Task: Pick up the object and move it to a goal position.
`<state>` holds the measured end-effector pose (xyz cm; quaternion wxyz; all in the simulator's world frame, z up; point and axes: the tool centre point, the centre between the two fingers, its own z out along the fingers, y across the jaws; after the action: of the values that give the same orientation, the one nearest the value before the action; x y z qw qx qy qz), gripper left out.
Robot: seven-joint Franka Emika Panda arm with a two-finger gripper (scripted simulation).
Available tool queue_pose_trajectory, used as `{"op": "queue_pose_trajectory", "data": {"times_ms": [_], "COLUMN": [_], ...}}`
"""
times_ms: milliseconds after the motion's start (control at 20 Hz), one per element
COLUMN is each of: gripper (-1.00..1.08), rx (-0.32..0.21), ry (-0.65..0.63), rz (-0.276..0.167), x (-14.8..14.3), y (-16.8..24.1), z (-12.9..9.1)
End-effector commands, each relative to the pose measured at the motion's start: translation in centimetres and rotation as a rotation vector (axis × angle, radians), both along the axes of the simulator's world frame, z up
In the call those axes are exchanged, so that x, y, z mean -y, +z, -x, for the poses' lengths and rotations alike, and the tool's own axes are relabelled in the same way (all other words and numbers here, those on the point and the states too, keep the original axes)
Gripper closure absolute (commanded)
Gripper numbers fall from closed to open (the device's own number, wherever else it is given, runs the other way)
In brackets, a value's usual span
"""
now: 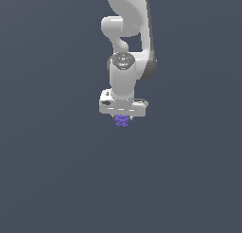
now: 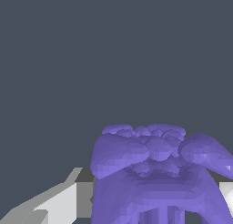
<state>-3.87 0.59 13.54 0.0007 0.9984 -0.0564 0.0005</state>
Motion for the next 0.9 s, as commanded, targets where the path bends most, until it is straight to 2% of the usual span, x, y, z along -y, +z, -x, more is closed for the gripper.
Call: {"op": "queue_pose_trajectory", "data": {"times_ms": [0,500,850], "gripper": [1.08,1.08,1.08], "rx": [0.0,0.0,-0.001], "ry": [0.0,0.0,-0.001], "rz": [0.001,0.001,0.0], "x": [-1.8,-8.8,-12.6], "y": [2.3,11.1,15.9], "z": [-0.8,-4.4,-6.4]}}
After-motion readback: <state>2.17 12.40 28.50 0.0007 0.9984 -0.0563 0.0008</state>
